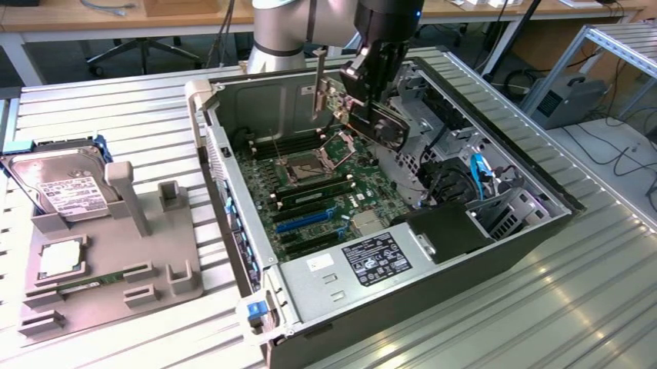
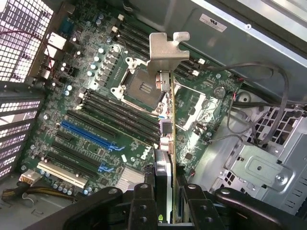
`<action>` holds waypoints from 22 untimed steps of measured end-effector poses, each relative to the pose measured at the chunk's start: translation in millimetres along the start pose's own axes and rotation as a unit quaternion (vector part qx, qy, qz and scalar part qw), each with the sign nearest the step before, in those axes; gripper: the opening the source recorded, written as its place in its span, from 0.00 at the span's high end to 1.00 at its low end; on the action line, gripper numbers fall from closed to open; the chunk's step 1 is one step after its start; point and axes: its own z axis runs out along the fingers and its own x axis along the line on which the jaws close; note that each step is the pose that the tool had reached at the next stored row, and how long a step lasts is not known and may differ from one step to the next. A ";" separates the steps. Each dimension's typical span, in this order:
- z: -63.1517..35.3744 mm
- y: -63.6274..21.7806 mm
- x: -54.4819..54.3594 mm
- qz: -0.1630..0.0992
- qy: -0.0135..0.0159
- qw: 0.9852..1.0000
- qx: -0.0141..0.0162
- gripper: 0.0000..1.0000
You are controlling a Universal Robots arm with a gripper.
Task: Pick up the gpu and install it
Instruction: 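Insert the gpu into the slot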
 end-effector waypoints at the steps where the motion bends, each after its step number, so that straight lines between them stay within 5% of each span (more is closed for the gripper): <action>1: 0.0 0.0 0.0 -0.002 0.000 1.000 0.000 0.73; 22: 0.0 0.0 0.0 -0.030 -0.002 1.000 -0.001 0.73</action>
